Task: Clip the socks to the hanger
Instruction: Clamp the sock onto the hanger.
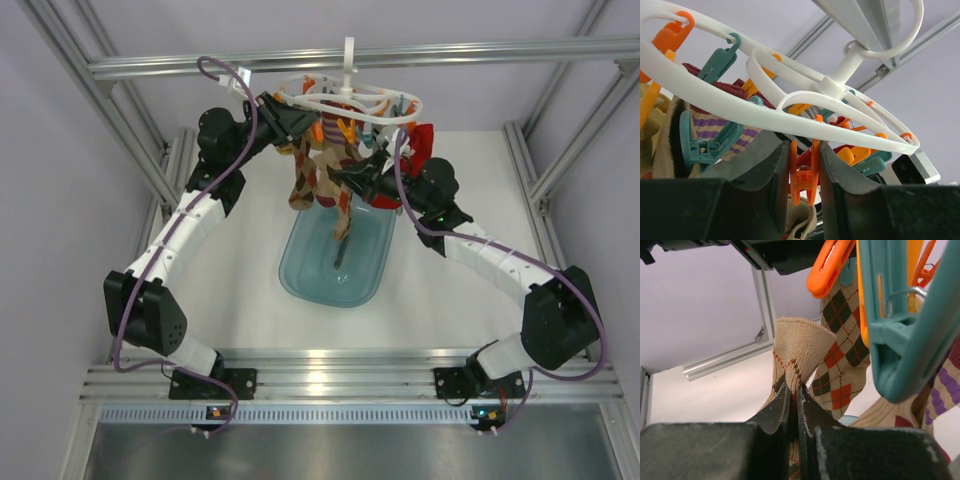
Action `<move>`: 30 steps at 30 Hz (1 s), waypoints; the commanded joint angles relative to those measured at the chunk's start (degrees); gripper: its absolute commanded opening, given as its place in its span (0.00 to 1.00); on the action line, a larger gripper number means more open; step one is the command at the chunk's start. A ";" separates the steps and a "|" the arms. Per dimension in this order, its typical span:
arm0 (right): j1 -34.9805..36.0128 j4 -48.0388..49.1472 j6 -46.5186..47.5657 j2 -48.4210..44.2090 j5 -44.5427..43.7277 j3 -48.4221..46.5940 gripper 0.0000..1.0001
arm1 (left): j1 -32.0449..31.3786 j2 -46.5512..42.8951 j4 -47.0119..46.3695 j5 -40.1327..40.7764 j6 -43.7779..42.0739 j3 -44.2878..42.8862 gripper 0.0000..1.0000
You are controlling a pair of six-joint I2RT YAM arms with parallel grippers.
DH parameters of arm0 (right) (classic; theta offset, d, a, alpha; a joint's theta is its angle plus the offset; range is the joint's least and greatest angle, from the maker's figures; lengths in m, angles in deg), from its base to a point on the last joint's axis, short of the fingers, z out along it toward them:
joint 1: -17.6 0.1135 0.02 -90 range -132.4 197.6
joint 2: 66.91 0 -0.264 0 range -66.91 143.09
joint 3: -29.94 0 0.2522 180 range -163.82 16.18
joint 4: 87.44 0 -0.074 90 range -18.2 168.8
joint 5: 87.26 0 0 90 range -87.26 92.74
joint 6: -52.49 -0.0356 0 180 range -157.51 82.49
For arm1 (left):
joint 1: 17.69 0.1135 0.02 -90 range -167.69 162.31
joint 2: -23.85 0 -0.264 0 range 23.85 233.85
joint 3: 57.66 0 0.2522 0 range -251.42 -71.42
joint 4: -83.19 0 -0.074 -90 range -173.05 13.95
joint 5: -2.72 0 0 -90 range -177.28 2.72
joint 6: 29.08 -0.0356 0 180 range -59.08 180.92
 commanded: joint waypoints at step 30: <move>-0.64 3.97 -13.47 3.97 -3.40 -6.47 0.00 | 0.47 -0.07 1.42 -1.72 0.08 0.83 0.00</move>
